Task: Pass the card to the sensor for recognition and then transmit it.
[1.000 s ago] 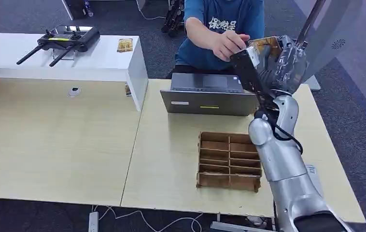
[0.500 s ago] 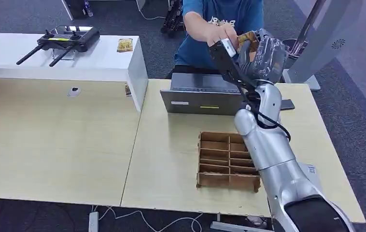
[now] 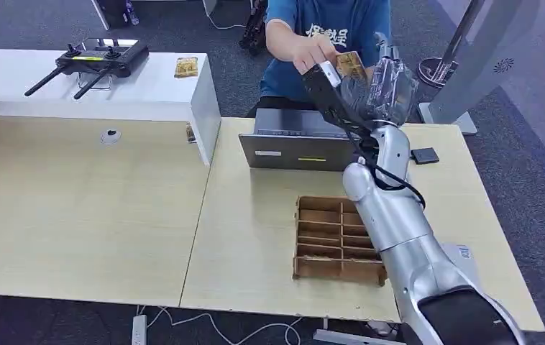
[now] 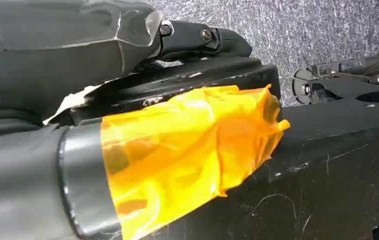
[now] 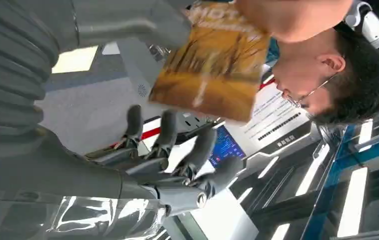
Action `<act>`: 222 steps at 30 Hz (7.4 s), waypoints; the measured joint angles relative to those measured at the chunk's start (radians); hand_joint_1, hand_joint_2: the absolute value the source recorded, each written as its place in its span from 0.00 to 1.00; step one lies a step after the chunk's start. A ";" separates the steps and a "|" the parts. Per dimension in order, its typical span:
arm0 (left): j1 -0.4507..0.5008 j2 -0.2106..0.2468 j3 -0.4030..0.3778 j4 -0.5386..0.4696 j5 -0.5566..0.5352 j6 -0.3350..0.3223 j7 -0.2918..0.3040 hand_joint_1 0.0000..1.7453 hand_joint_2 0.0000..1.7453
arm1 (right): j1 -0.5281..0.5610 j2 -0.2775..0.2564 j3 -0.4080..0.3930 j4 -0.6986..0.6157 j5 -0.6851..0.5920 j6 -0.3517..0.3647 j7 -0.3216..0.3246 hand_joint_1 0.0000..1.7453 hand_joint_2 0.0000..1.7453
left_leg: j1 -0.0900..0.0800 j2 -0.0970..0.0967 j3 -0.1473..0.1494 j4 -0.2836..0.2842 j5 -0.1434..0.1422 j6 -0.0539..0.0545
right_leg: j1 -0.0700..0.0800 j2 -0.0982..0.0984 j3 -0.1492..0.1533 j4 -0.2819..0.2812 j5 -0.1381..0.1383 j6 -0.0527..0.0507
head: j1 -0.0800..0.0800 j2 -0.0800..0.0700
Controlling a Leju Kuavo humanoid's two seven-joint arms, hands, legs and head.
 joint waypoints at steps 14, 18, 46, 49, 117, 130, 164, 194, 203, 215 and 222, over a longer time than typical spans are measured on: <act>0.000 0.000 -0.001 0.000 -0.009 0.000 0.002 0.00 0.00 | 0.000 0.000 0.000 0.005 0.013 -0.001 -0.003 0.00 1.00 | 0.000 0.000 0.000 0.000 0.000 0.000 | 0.000 0.000 0.000 0.000 0.000 0.000 | 0.000 0.000; 0.000 0.000 -0.001 0.000 -0.009 0.000 0.002 0.00 0.00 | 0.000 0.000 0.002 0.005 0.019 -0.003 -0.003 0.00 1.00 | 0.000 0.000 0.000 0.000 0.000 0.000 | 0.000 0.000 0.000 0.000 0.000 0.000 | 0.000 0.000; 0.000 0.005 0.000 0.000 -0.006 -0.004 0.003 0.00 0.00 | 0.091 -0.076 0.016 -0.171 0.393 -0.106 0.090 0.00 1.00 | 0.000 0.001 0.001 0.000 0.000 0.000 | 0.000 0.001 0.000 0.000 0.000 0.000 | 0.000 0.000; 0.000 0.005 0.000 0.000 0.000 -0.004 0.003 0.00 0.00 | 0.124 -0.090 0.016 -0.204 0.393 -0.108 0.084 0.00 1.00 | 0.000 0.001 0.001 0.000 0.000 0.000 | 0.000 0.001 0.000 0.000 0.000 0.000 | 0.000 0.000; 0.018 -0.009 0.124 0.000 0.028 0.025 -0.044 0.00 0.00 | 0.902 -0.277 -0.162 -0.791 0.322 -0.140 0.005 0.00 1.00 | 0.000 0.001 0.000 0.000 0.000 0.000 | 0.000 0.000 0.000 -0.001 0.000 0.000 | 0.000 0.000; 0.021 -0.014 0.138 0.000 0.023 0.035 -0.055 0.00 0.00 | 0.974 -0.277 -0.118 -0.795 0.316 -0.053 0.036 0.00 1.00 | 0.000 0.001 0.000 0.000 0.000 0.000 | 0.000 0.000 0.000 -0.001 0.000 0.000 | 0.000 0.000; 0.022 -0.018 0.194 -0.002 -0.021 0.033 -0.055 0.00 0.00 | 0.963 -0.397 -0.007 -0.725 0.328 0.088 0.143 0.00 1.00 | 0.000 0.001 0.001 0.000 0.000 0.000 | 0.000 0.000 0.000 -0.001 0.000 0.000 | 0.000 0.000; 0.024 -0.026 0.232 -0.008 -0.045 0.035 -0.056 0.00 0.00 | 1.019 -0.399 0.032 -0.734 0.304 0.123 0.163 0.00 1.00 | 0.000 0.001 0.001 0.000 0.000 0.000 | 0.000 0.000 0.000 -0.001 0.000 0.000 | 0.000 0.000; 0.025 -0.027 0.241 -0.009 -0.056 0.035 -0.061 0.00 0.00 | 1.024 -0.403 0.056 -0.734 0.283 0.148 0.195 0.00 1.00 | 0.000 0.001 0.001 0.000 0.000 0.000 | 0.000 0.000 0.000 -0.001 0.000 0.000 | 0.000 0.000; 0.025 -0.029 0.266 -0.011 -0.092 0.030 -0.061 0.00 0.00 | 0.958 -0.413 0.146 -0.672 0.206 0.218 0.136 0.00 1.00 | 0.000 0.002 0.001 0.000 0.000 0.000 | 0.000 0.001 0.001 -0.001 0.001 -0.001 | 0.000 0.000; 0.025 -0.031 0.275 -0.011 -0.106 0.026 -0.061 0.00 0.00 | 0.859 -0.388 0.182 -0.578 0.190 0.221 0.101 0.00 1.00 | 0.000 0.001 0.001 0.000 0.001 0.000 | 0.000 0.000 0.001 -0.001 0.001 0.000 | 0.000 0.000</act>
